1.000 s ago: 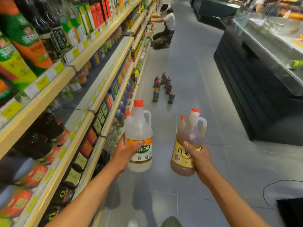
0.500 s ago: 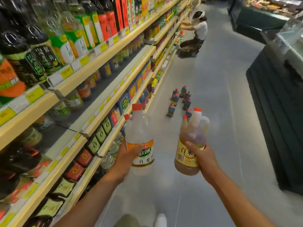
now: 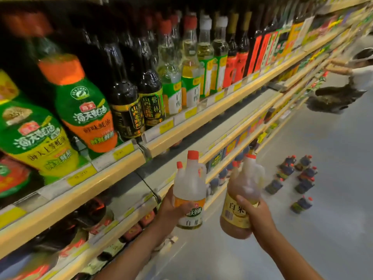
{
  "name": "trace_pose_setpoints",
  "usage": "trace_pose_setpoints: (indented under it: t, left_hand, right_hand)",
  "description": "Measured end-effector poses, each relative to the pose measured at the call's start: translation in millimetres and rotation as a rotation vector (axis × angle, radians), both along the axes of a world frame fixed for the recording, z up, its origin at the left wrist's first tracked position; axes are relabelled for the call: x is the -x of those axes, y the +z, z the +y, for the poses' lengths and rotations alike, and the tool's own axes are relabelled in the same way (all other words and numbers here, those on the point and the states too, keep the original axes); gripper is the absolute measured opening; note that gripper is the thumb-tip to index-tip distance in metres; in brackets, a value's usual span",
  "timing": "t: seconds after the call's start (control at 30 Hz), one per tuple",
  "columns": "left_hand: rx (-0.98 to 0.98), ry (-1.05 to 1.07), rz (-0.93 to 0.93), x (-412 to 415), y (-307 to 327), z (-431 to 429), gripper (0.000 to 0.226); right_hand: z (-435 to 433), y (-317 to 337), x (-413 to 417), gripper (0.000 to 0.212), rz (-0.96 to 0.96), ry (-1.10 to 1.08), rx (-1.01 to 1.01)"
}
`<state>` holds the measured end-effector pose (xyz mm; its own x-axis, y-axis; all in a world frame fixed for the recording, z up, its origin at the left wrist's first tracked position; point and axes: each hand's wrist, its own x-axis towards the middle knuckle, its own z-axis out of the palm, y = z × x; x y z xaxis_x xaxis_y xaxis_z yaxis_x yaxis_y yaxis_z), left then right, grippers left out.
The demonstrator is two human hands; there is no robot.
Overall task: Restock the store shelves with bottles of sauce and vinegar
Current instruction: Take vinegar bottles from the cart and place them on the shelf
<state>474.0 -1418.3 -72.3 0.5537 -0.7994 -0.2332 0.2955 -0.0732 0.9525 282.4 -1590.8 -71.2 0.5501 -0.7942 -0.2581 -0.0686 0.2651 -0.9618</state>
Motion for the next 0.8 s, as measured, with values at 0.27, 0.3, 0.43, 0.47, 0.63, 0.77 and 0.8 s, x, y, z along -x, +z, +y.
trace_pose_setpoints:
  t: [0.27,0.3,0.43,0.47,0.63,0.77,0.8]
  left_hand:
    - [-0.027,0.248,0.015,-19,-7,4,0.097]
    - [-0.036,0.281,0.011,-17,-7,6,0.097]
    - [-0.055,0.442,0.022,-5,-17,14,0.094]
    - [-0.055,0.48,0.027,-1,-20,17,0.087]
    - [-0.096,0.665,0.027,22,-33,36,0.101]
    - [-0.104,0.801,0.027,36,-41,48,0.098]
    - [-0.103,0.837,0.034,40,-42,51,0.095]
  right_hand:
    - [-42,-9,-93,0.079,0.012,0.338,0.034]
    - [-45,-10,-101,0.08,0.021,0.388,0.039]
    - [-52,-13,-129,0.081,0.033,0.565,0.058]
    - [-52,-14,-135,0.082,0.032,0.605,0.054]
    - [-45,-24,-153,0.082,0.055,0.792,0.063]
    - [-30,-33,-166,0.076,0.053,0.94,0.036]
    - [-26,-34,-170,0.072,0.062,0.978,0.016]
